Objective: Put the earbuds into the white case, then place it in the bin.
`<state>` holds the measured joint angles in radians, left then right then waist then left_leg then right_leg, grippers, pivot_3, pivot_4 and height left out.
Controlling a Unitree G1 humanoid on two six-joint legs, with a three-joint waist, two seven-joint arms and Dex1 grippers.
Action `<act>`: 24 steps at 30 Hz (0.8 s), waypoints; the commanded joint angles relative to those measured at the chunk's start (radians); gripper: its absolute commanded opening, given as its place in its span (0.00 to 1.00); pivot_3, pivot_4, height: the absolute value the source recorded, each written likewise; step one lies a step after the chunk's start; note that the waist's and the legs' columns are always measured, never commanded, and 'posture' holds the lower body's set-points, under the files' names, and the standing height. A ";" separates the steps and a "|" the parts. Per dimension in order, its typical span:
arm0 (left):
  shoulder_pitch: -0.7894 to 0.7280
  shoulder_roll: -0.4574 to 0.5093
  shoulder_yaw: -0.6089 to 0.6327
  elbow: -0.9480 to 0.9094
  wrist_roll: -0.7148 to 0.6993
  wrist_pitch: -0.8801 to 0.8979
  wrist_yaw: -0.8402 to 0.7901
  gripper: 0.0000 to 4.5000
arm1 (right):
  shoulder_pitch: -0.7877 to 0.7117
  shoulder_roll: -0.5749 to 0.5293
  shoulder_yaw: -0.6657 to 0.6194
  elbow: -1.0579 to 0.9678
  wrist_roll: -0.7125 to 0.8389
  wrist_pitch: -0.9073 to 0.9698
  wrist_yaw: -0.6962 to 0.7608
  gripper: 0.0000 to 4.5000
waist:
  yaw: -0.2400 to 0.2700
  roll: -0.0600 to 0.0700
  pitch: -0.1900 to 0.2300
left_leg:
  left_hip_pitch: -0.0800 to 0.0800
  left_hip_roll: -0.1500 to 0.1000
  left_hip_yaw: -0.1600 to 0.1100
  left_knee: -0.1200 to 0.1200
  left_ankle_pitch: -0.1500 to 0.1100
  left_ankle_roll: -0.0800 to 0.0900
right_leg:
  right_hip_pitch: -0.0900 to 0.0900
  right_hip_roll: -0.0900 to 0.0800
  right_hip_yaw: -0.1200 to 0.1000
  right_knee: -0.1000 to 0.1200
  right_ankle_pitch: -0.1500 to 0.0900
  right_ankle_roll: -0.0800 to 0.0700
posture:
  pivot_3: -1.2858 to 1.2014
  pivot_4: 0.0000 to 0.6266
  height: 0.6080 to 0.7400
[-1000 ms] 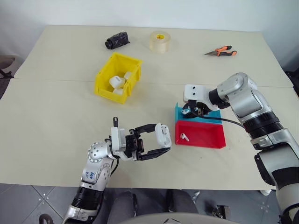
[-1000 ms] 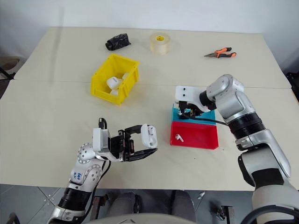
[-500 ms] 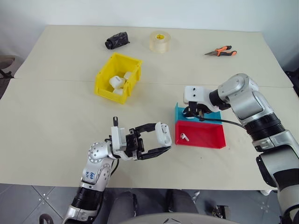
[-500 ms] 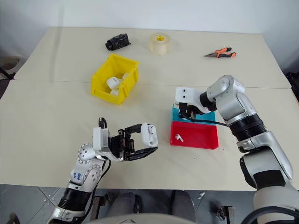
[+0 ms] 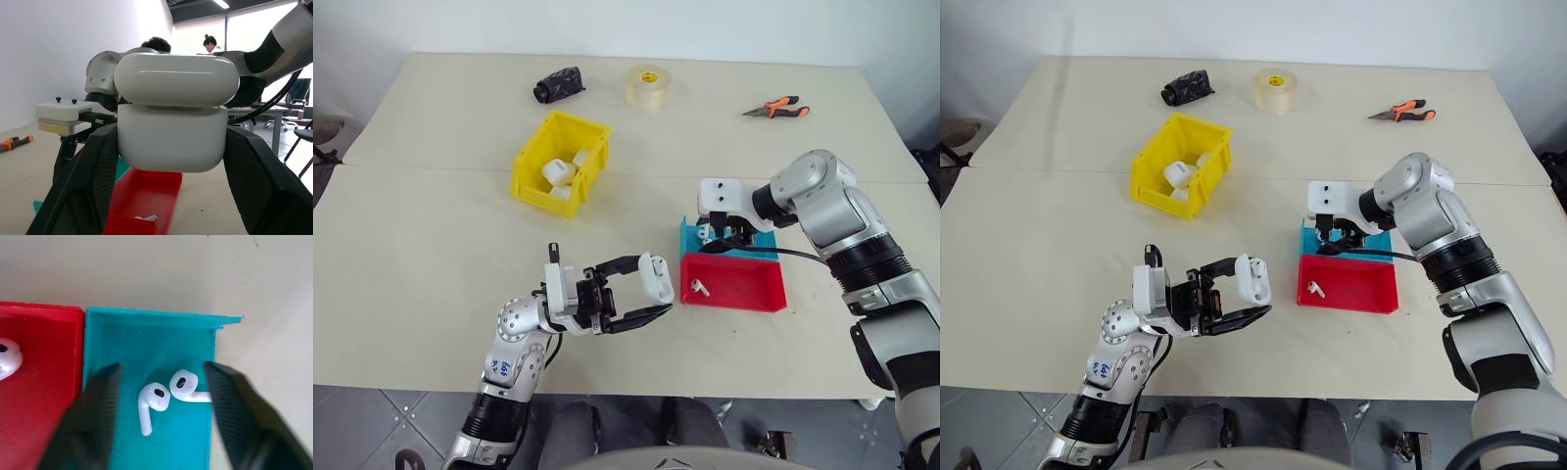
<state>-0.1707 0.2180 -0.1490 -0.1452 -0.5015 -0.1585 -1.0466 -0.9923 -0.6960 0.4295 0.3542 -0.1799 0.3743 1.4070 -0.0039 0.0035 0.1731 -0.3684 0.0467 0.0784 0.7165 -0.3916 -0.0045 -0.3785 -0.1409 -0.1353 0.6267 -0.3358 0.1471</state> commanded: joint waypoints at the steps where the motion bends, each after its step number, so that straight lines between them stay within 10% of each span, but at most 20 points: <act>1: 0.009 0.004 -0.005 -0.052 -0.009 -0.003 0.006 0.66 | 0.007 -0.041 -0.022 -0.049 0.006 0.021 0.026 0.80 | 0.001 0.000 0.000 | 0.000 0.000 0.000 0.000 0.000 0.000 | 0.000 0.000 0.000 0.000 0.000 0.000 | 0.52 0.24 1.00; 9: 0.009 0.008 -0.003 -0.055 -0.013 0.003 0.004 0.66 | 0.045 -0.066 -0.023 -0.075 0.004 0.034 0.018 0.80 | -0.001 0.000 0.000 | 0.000 0.000 0.000 0.000 0.000 0.000 | 0.000 0.000 0.000 0.000 0.000 0.000 | 0.52 0.24 1.00; 17: 0.004 0.007 -0.008 -0.053 -0.016 0.007 0.004 0.66 | 0.061 -0.050 -0.008 -0.087 0.001 0.025 0.015 0.31 | 0.000 0.000 0.000 | 0.000 0.000 0.000 0.000 0.000 0.000 | 0.000 0.000 0.000 0.000 0.000 0.000 | 0.52 0.24 1.00; 24: 0.010 0.010 -0.004 -0.057 -0.014 0.008 0.008 0.66 | 0.064 -0.042 -0.004 -0.100 -0.001 0.024 0.016 0.31 | 0.000 0.000 0.000 | 0.000 0.000 0.000 0.000 0.000 0.000 | 0.000 0.000 0.000 0.000 0.000 0.000 | 0.52 0.24 1.00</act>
<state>-0.1662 0.2288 -0.1490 -0.1520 -0.5034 -0.1440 -1.0418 -0.9246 -0.7362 0.4293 0.2826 -0.1814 0.4084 1.4199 -0.0039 0.0036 0.1732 -0.3683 0.0467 0.0785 0.7164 -0.3916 -0.0045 -0.3786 -0.1409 -0.1352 0.6266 -0.3358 0.1470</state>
